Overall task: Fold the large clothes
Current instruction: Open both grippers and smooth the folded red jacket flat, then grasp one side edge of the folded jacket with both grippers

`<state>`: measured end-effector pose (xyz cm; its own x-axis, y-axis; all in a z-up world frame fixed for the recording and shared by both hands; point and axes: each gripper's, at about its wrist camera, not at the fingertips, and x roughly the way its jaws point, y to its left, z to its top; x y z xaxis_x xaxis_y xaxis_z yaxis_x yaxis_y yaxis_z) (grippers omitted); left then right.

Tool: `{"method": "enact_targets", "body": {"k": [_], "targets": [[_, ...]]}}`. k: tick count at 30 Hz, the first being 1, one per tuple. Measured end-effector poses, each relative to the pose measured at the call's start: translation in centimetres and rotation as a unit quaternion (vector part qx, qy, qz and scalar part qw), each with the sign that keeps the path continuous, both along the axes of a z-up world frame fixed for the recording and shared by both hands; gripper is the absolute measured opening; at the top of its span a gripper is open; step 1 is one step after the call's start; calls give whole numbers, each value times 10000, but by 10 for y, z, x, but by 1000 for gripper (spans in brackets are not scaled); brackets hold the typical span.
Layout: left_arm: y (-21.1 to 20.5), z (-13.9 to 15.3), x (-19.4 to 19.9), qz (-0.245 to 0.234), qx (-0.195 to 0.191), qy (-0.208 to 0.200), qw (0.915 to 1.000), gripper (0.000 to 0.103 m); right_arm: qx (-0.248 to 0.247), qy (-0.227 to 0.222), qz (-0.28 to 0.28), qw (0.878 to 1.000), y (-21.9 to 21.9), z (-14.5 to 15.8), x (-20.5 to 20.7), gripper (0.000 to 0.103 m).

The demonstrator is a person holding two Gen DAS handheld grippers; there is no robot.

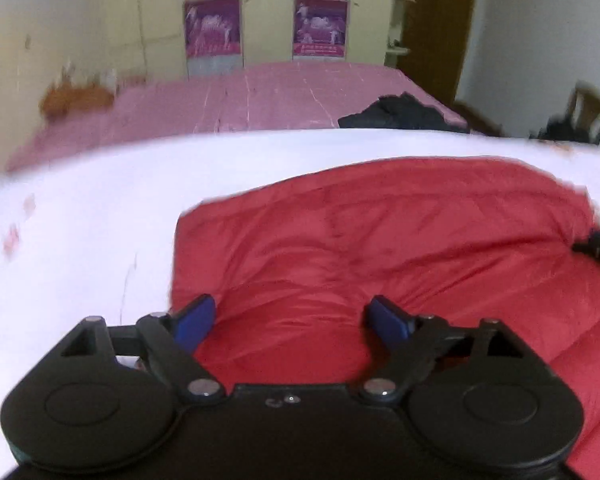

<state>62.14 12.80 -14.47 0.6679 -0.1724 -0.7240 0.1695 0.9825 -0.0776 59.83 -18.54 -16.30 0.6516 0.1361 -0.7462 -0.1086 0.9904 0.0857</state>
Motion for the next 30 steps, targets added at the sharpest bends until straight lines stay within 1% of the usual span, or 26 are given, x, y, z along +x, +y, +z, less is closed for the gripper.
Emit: {"method": "enact_targets", "body": {"k": [1,2,3,4,5,6,7,8,9,10,12,13,14,15,17,18,19,20,21,22,23,24,26,28,30], "targets": [[7,3,-1,147,-115,40,9998,84,-54,14,-78,10000,0,5,-1,59],[10,9,-4,238,-185,8,9995,78,-95,-56,-118,9999,2,12,-4,59],[9,18,-14,323,-192,-110,9992,77,-72,-218,-121,9997,4,22,-12,59],[6,26,-23,278,-185,-221,9992,77,35,-458,-50,9989,8,35,-26,59],[-2,35,-37,139,-202,-399,9989,80,137,-629,54,9979,15,47,-39,59],[-14,45,-53,8,-219,-593,9980,84,159,-731,180,9970,23,55,-52,59],[-27,50,-68,-120,-210,-745,9969,84,191,-804,317,9961,30,61,-64,59],[-37,52,-80,-237,-193,-831,9961,85,334,-830,486,9948,39,64,-76,59],[-47,51,-91,-290,-147,-895,9955,85,488,-757,640,9939,46,63,-85,59],[-55,46,-98,-299,-113,-900,9954,85,500,-650,772,9936,56,59,-93,59],[-64,31,-109,-281,23,-759,9967,83,267,-606,959,9932,72,48,-103,59],[-64,24,-111,-213,190,-689,9972,82,79,-580,996,9933,75,40,-107,59],[-59,16,-114,-87,279,-702,9971,82,-27,-581,978,9935,75,33,-109,59],[-53,13,-115,52,285,-742,9968,82,-138,-573,900,9942,71,26,-110,59],[-35,10,-121,383,349,-768,9957,83,-326,-573,538,9964,54,22,-111,59],[-25,9,-124,538,427,-788,9945,86,-360,-534,358,9973,44,19,-113,59],[-17,8,-127,648,433,-738,9942,89,-316,-456,203,9983,35,19,-114,59],[-9,8,-132,801,418,-680,9936,89,-228,-388,66,9990,23,21,-116,59],[-3,11,-138,914,426,-692,9925,89,-145,-376,-80,9992,12,25,-121,59],[2,16,-145,1068,529,-703,9904,89,-13,-434,-207,9988,3,32,-127,59],[6,21,-153,1240,577,-711,9880,85,208,-513,-334,9979,-9,40,-137,59],[15,27,-164,1383,454,-754,9865,84,417,-527,-486,9966,-21,46,-146,59],[31,38,-189,1668,-63,-841,9824,83,788,-615,-693,9926,-41,54,-167,59],[37,46,-208,1862,-484,-866,9775,82,1083,-652,-840,9884,-51,63,-189,59],[33,48,-222,1915,-715,-889,9748,81,1305,-673,-840,9856,-52,69,-207,59]]}}
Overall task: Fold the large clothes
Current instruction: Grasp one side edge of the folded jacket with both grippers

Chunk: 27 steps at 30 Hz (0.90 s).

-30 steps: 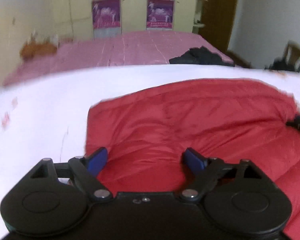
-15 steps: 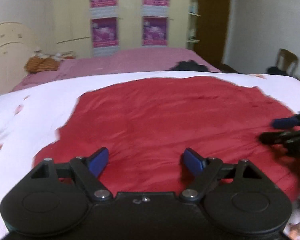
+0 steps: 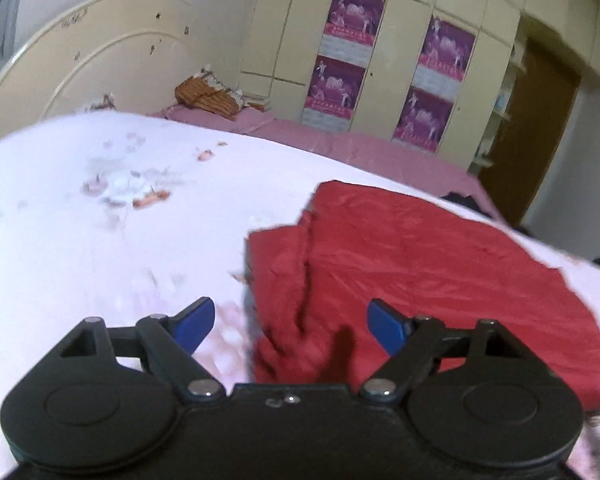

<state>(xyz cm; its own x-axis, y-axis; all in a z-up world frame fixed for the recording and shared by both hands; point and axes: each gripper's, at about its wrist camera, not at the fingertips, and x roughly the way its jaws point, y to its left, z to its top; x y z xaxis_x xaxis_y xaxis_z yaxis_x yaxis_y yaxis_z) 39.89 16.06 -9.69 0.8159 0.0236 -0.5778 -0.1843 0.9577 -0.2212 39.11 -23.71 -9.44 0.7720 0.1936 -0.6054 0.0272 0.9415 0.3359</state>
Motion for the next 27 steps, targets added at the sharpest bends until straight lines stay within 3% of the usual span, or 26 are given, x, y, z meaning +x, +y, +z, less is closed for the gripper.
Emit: {"method": "enact_targets", "body": {"k": [3,4,5,7,9,11,12,13,16,19,23,27], "targets": [[-14,-6,-2,-134,169,30,9998,82,-246,-134,196,9994,16,6,-12,59],[-19,-10,3,-184,270,182,9993,82,-433,-4,263,9987,23,2,-6,57],[-23,-19,14,-221,337,436,9982,83,-573,235,299,9976,28,-7,3,45],[-19,-36,27,-129,81,877,9960,83,-679,744,177,9948,32,-27,20,44],[-12,-29,17,48,-249,749,9969,79,-370,655,-69,9971,24,-20,11,44],[-6,-20,-1,133,-431,531,9976,83,-18,404,-267,9988,12,-6,-8,47],[-2,-20,-9,160,-672,441,9966,83,222,408,-372,9982,5,-4,-14,64],[2,-22,-16,198,-976,378,9943,84,562,417,-471,9964,-4,-4,-20,70],[15,-34,-27,377,-2053,374,9772,82,1366,533,-718,9866,-21,-10,-36,71],[19,-50,-25,533,-2773,289,9589,79,2069,665,-791,9729,-27,-12,-44,71],[18,-65,-12,683,-3145,159,9467,75,2829,902,-1126,9482,-27,-31,-41,71],[20,-70,5,796,-3247,47,9424,73,2959,840,-1349,9419,-28,-41,-34,71]]}}
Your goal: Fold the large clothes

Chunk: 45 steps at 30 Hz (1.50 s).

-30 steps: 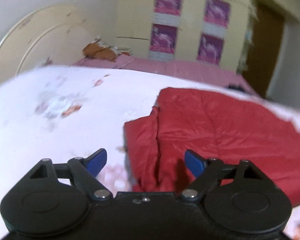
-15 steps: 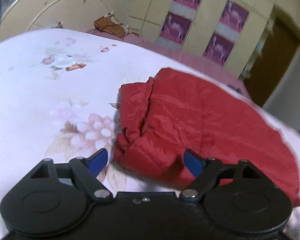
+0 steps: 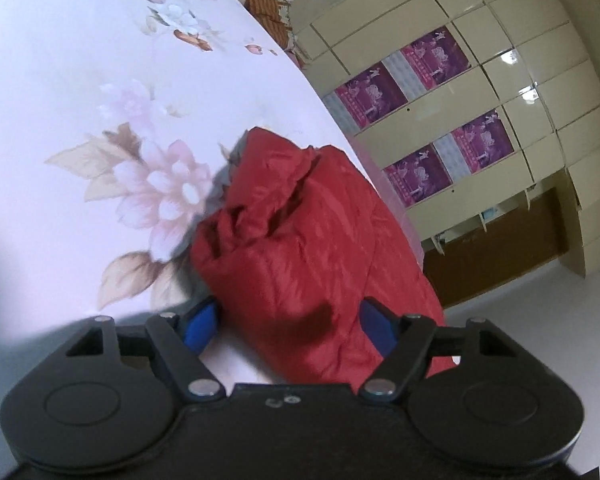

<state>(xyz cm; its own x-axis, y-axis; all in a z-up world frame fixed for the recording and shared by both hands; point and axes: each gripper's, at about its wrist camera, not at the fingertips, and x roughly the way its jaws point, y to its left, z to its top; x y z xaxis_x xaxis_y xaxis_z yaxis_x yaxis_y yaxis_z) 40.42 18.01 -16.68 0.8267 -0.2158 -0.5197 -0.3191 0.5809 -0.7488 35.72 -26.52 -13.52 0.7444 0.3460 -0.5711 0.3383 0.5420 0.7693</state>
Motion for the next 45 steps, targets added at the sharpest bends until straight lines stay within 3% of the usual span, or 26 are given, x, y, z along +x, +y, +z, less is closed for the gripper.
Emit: {"method": "enact_targets", "body": {"k": [5,8,9,11,12,15,17,22,28,36,45], "targets": [[3,-3,22,40,-1,-53,10000,71,-95,-134,-71,9998,3,0,17,70],[6,-5,35,10,39,-52,10000,61,-205,-179,-24,9996,7,-6,34,69],[7,-6,39,7,40,-29,10000,51,-262,-172,18,9995,8,-6,40,56],[10,-10,44,8,-4,-20,10000,42,-313,-161,93,9993,9,-12,52,45],[11,-11,47,-37,30,-9,10000,37,-310,-175,166,9992,8,-14,56,33],[6,-6,48,-164,188,-50,9997,27,-472,-332,373,9976,10,-10,59,16],[4,-2,44,-180,226,-105,9995,23,-704,-485,487,9952,12,2,53,13],[-6,7,26,-282,246,-128,9992,21,-851,-570,637,9927,5,14,40,12],[-30,9,-21,-336,174,-49,9993,21,-982,-554,842,9900,-18,24,-3,12],[-59,7,-95,-359,222,8,9991,21,-800,-432,873,9920,-52,22,-82,12],[-76,10,-157,-247,292,45,9993,21,-738,-464,1026,9909,-71,26,-127,12]]}}
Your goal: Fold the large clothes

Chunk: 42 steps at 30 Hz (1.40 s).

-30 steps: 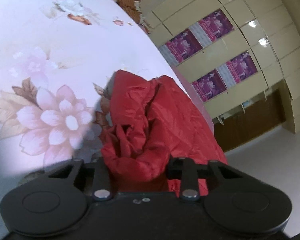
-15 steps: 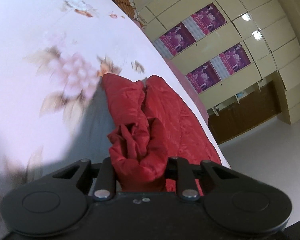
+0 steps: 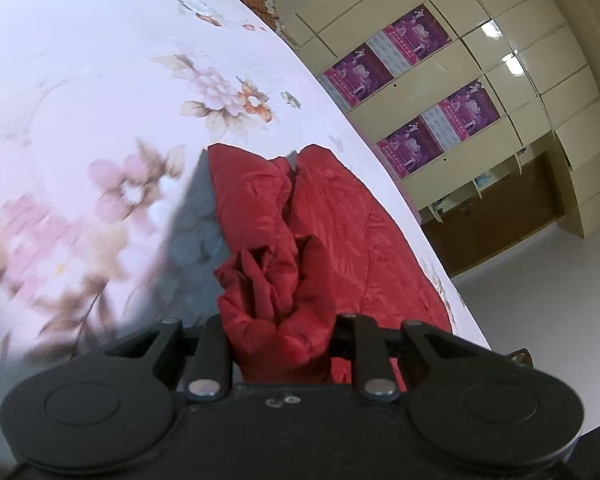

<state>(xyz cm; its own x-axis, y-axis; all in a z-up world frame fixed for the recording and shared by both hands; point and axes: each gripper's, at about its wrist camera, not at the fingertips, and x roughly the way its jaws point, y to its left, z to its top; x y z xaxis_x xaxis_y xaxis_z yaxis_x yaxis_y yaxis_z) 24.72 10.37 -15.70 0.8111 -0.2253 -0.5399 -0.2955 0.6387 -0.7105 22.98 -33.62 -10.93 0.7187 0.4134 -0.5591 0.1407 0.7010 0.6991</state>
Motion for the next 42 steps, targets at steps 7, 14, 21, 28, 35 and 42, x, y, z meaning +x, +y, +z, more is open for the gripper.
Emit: {"method": "enact_targets", "body": {"k": [7,14,21,28,35,42], "targets": [[-5,0,-37,33,13,69,10000,21,38,58,108,9999,-7,3,-29,12],[-7,-11,-45,47,199,196,9996,32,-61,309,131,9994,-9,-10,-32,13],[4,-12,-47,-83,-42,39,9999,50,-456,338,-315,9979,-15,-5,-41,58],[15,-8,-64,-41,-25,-14,10000,63,-1239,-371,-305,9911,-4,46,-67,9],[-7,-9,-44,-147,216,-58,9996,27,-1417,-650,917,9835,104,55,-30,1],[-3,-13,-47,-98,220,-140,9996,24,-1667,-656,1414,9736,172,24,11,1]]}}
